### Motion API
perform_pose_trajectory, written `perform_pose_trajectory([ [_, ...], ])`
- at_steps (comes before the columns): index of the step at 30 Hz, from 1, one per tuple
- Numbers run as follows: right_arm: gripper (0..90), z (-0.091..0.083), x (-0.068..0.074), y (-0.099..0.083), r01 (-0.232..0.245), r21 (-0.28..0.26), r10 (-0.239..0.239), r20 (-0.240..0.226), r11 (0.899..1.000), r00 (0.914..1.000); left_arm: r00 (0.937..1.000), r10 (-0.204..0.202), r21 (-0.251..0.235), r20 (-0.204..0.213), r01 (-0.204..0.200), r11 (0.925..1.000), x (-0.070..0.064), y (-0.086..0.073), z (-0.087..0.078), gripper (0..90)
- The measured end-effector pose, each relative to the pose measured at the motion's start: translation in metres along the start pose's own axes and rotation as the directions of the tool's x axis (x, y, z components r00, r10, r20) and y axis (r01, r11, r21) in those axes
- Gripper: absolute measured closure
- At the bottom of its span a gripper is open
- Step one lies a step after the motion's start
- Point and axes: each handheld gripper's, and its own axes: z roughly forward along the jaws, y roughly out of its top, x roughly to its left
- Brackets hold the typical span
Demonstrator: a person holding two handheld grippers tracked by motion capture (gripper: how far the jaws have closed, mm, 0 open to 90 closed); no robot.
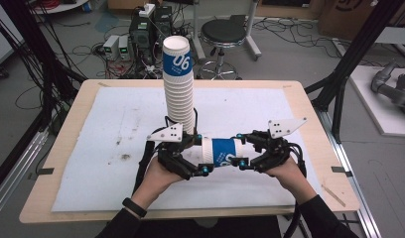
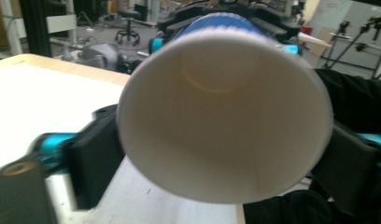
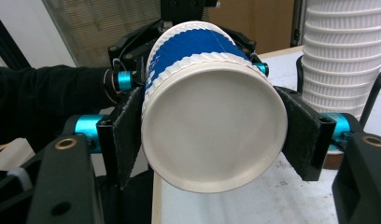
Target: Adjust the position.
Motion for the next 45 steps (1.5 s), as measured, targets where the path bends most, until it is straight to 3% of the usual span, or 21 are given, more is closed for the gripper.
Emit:
perform_pose_trajectory([
  [2, 30.4, 0.001, 0.001, -0.001, -0.003, 0.005, 0.003, -0.001, 1.000, 1.0000, 1.0000, 0.003, 0.008, -0.005, -0.003, 1.0000, 0.000, 0.002, -0.002, 18.2],
  [7, 29.7, 0.004, 0.002, -0.002, 0.006, 0.047, -0.006, 0.006, 0.999, 1.0000, 0.9992, 0.037, 0.081, -0.014, -0.036, 0.9960, -0.004, 0.010, -0.004, 20.3],
  [10, 23.9, 0.007, 0.004, 0.000, 0.018, 0.104, -0.021, 0.024, 0.994, 0.9995, 0.9980, 0.060, 0.149, -0.019, -0.057, 0.9872, -0.006, 0.015, -0.004, 20.8],
  [13, 20.6, 0.008, 0.007, 0.004, 0.041, 0.197, -0.054, 0.062, 0.979, 0.9966, 0.9948, 0.095, 0.228, -0.036, -0.084, 0.9700, -0.008, 0.018, -0.002, 21.2],
  [15, 20.4, 0.010, 0.011, 0.008, 0.086, 0.267, -0.111, 0.081, 0.960, 0.9905, 0.9928, 0.113, 0.273, -0.041, -0.098, 0.9569, -0.010, 0.020, 0.000, 21.4],
  [18, 20.4, 0.014, 0.016, 0.011, 0.117, 0.316, -0.152, 0.087, 0.941, 0.9847, 0.9894, 0.134, 0.332, -0.056, -0.108, 0.9370, -0.012, 0.021, 0.004, 21.7],
  [19, 20.4, 0.017, 0.018, 0.011, 0.130, 0.334, -0.169, 0.091, 0.933, 0.9813, 0.9887, 0.139, 0.343, -0.057, -0.111, 0.9326, -0.012, 0.021, 0.005, 21.7],
  [22, 20.4, 0.023, 0.019, 0.009, 0.137, 0.375, -0.183, 0.089, 0.917, 0.9791, 0.9882, 0.144, 0.352, -0.051, -0.117, 0.9286, -0.012, 0.021, 0.006, 21.7],
  [25, 20.5, 0.028, 0.018, 0.006, 0.134, 0.410, -0.189, 0.097, 0.902, 0.9771, 0.9884, 0.144, 0.349, -0.048, -0.119, 0.9297, -0.013, 0.021, 0.007, 21.7],
  [29, 29.2, 0.031, 0.017, 0.004, 0.146, 0.416, -0.191, 0.069, 0.897, 0.9792, 0.9893, 0.141, 0.336, -0.039, -0.120, 0.9342, -0.013, 0.021, 0.008, 21.5],
  [31, 29.4, 0.029, 0.015, 0.003, 0.144, 0.400, -0.182, 0.056, 0.905, 0.9817, 0.9901, 0.134, 0.299, -0.042, -0.115, 0.9473, -0.013, 0.022, 0.007, 19.1],
  [32, 29.5, 0.028, 0.015, 0.003, 0.135, 0.389, -0.170, 0.056, 0.911, 0.9838, 0.9911, 0.125, 0.263, -0.047, -0.108, 0.9587, -0.013, 0.021, 0.007, 17.9],
  [35, 29.5, 0.024, 0.011, 0.003, 0.122, 0.343, -0.145, 0.041, 0.931, 0.9886, 0.9934, 0.106, 0.185, -0.043, -0.096, 0.9780, -0.013, 0.019, 0.005, 14.7],
  [38, 29.5, 0.018, 0.008, 0.001, 0.101, 0.266, -0.113, 0.030, 0.959, 0.9932, 0.9971, 0.067, 0.081, -0.035, -0.064, 0.9946, -0.011, 0.017, 0.001, 11.4],
  [41, 29.5, 0.014, 0.006, 0.000, 0.077, 0.206, -0.085, 0.031, 0.975, 0.9959, 0.9997, 0.023, 0.002, -0.012, -0.023, 0.9997, -0.007, 0.016, -0.001, 10.5],
  [45, 29.5, 0.015, 0.007, 0.000, 0.071, 0.181, -0.077, 0.025, 0.981, 0.9967, 0.9997, 0.020, -0.008, -0.012, -0.020, 0.9998, -0.007, 0.015, 0.001, 10.5],
])
